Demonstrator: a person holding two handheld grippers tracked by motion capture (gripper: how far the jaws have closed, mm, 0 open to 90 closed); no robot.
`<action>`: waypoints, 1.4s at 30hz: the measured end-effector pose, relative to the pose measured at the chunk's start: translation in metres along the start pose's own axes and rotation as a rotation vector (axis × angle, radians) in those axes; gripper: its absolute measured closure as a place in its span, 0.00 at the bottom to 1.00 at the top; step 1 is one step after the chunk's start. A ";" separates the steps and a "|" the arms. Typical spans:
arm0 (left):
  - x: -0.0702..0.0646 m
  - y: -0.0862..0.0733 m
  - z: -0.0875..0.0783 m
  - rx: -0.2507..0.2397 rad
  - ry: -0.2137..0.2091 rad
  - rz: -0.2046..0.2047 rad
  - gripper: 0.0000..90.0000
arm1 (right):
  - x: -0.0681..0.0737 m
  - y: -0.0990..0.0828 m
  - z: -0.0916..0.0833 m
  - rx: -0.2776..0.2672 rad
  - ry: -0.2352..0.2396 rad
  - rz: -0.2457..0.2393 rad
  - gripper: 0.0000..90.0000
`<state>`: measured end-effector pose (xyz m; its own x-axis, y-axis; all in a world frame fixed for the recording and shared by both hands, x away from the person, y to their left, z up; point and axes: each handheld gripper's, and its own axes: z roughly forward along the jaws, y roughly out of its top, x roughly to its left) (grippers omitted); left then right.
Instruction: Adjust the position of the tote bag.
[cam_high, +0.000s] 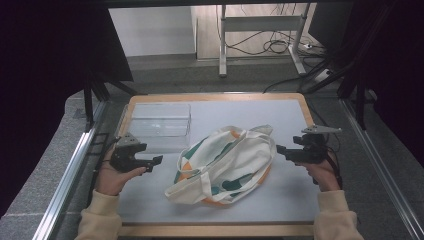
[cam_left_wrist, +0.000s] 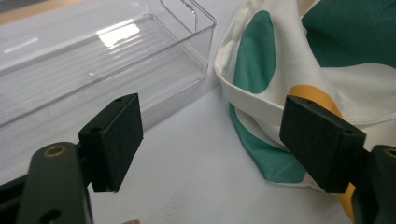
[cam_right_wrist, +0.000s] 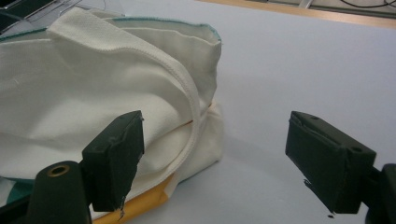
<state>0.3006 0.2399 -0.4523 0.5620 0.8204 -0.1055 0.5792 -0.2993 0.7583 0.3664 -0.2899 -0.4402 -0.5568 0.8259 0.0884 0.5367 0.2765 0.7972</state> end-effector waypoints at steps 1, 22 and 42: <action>0.000 0.000 0.000 0.000 0.000 0.000 0.26 | 0.000 0.000 0.000 0.000 0.000 0.000 0.22; -0.015 0.002 -0.018 -0.019 -0.040 0.024 0.27 | 0.005 -0.001 0.006 0.035 0.008 -0.046 0.23; -0.040 0.025 -0.020 0.011 -0.113 0.076 0.30 | 0.006 -0.010 -0.002 0.035 0.007 -0.033 0.24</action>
<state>0.2810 0.2098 -0.4158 0.6671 0.7352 -0.1203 0.5384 -0.3642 0.7599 0.3565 -0.2888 -0.4465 -0.5791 0.8125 0.0665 0.5395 0.3208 0.7785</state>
